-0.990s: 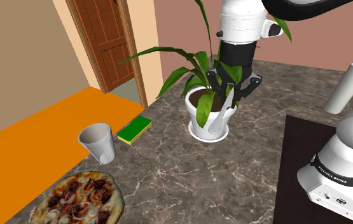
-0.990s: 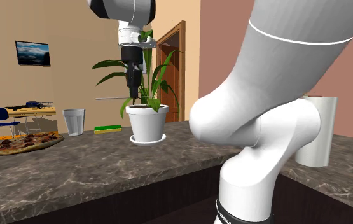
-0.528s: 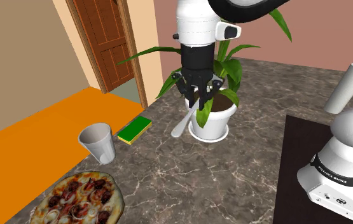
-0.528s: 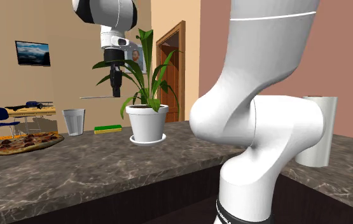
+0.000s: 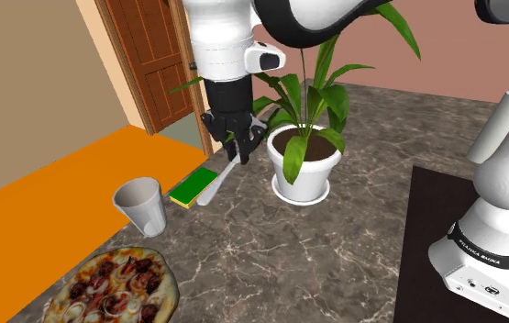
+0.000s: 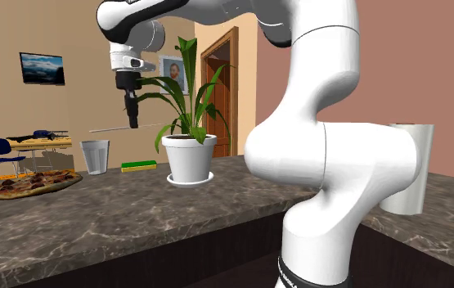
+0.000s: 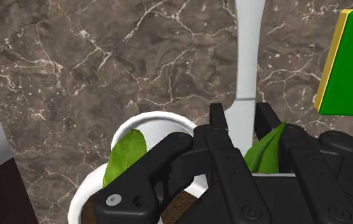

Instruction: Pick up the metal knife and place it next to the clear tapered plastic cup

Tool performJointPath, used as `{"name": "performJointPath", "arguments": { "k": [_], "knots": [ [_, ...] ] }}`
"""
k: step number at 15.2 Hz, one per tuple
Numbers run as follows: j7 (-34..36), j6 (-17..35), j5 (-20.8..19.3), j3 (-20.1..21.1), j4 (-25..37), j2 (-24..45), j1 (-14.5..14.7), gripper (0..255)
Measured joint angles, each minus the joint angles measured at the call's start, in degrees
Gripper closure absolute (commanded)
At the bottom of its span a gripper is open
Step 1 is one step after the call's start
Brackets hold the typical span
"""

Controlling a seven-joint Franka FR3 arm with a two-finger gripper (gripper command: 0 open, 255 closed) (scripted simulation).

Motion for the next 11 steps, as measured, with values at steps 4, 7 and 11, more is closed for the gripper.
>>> {"name": "performJointPath", "arguments": {
  "k": [4,7,11],
  "knots": [
    [0.4,2.5,1.6,0.6,-2.3,1.4,-0.4,255],
    [1.0,4.3,0.9,-0.3,-3.8,2.1,0.4,255],
    [1.6,7.0,0.0,-1.3,-6.3,2.9,1.0,255]
  ]
}}
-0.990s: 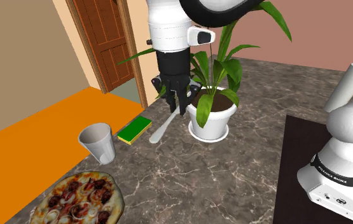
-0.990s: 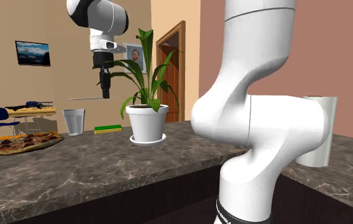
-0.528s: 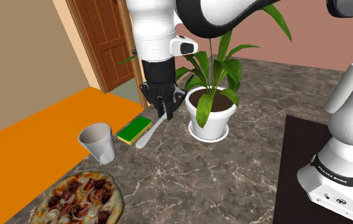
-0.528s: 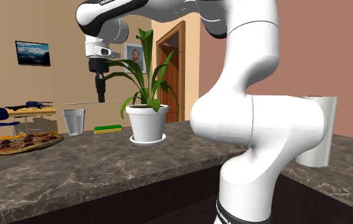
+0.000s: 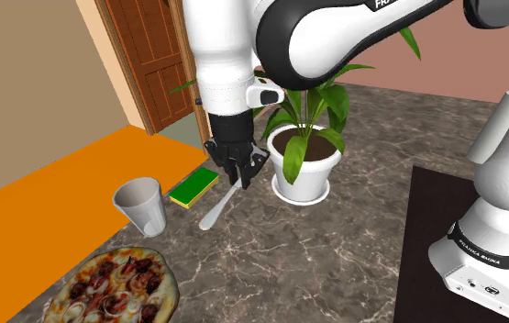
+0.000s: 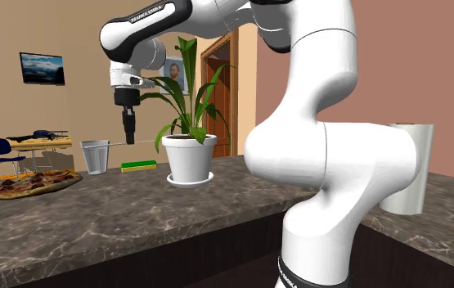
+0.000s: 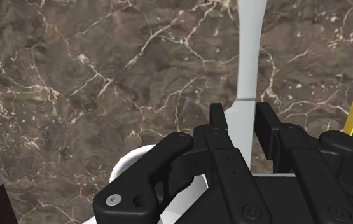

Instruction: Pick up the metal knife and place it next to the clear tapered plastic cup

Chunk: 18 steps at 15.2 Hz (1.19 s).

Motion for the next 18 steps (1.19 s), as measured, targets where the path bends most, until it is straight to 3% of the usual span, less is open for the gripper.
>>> {"name": "performJointPath", "arguments": {
  "k": [4,18],
  "knots": [
    [0.6,2.8,-1.0,-1.0,-2.6,0.7,0.3,255],
    [4.3,11.1,-6.9,-8.1,-8.2,5.5,6.2,255]
  ]
}}
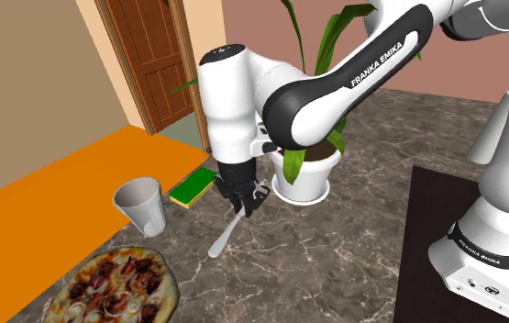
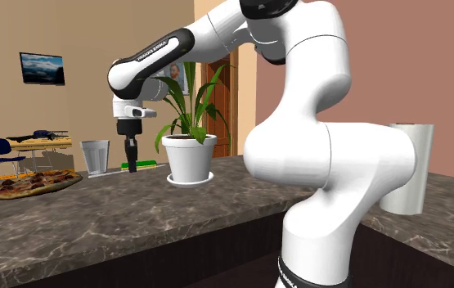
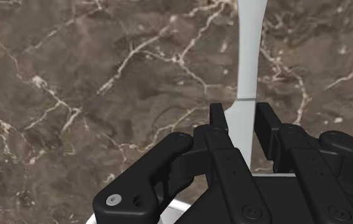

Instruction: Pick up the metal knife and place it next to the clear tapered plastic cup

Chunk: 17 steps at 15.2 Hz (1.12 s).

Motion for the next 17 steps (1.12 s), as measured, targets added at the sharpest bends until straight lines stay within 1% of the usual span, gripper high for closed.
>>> {"name": "performJointPath", "arguments": {
  "k": [5,7,12,13,17],
  "knots": [
    [1.5,3.1,-2.3,-2.4,-2.1,1.6,1.7,255],
    [1.8,3.4,-2.7,-3.0,-2.1,2.1,2.3,255],
    [1.9,3.4,-2.9,-3.2,-2.0,2.2,2.5,255],
    [1.9,3.4,-2.9,-3.2,-2.0,2.2,2.5,0],
    [1.9,3.4,-2.9,-3.2,-2.0,2.2,2.5,0]
  ]
}}
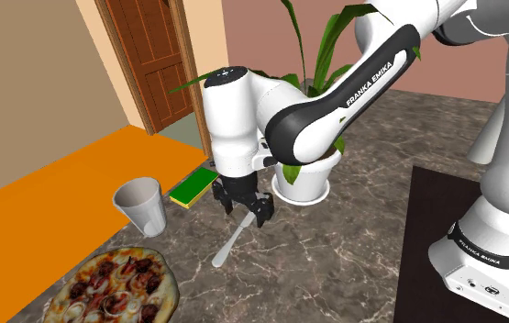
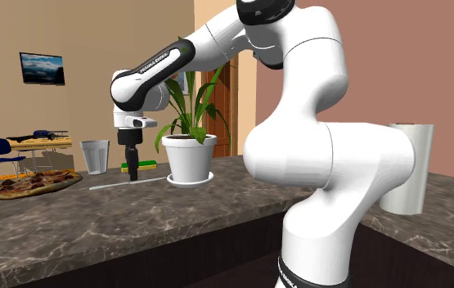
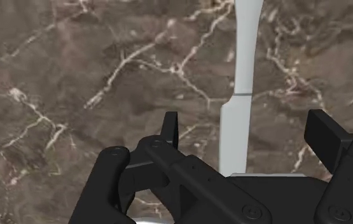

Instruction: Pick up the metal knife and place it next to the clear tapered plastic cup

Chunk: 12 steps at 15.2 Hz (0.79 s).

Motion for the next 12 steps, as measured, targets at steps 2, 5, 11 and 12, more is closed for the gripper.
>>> {"name": "performJointPath", "arguments": {
  "k": [2,5,11,12],
  "knots": [
    [0.0,0.0,0.0,0.0,0.0,0.0,0.0,0],
    [-1.4,-2.7,2.7,3.1,1.3,-2.3,-2.4,0],
    [-2.9,-5.3,4.6,5.2,3.1,-3.6,-4.1,0],
    [-2.9,-5.3,4.6,5.2,3.1,-3.6,-4.1,0]
  ]
}}
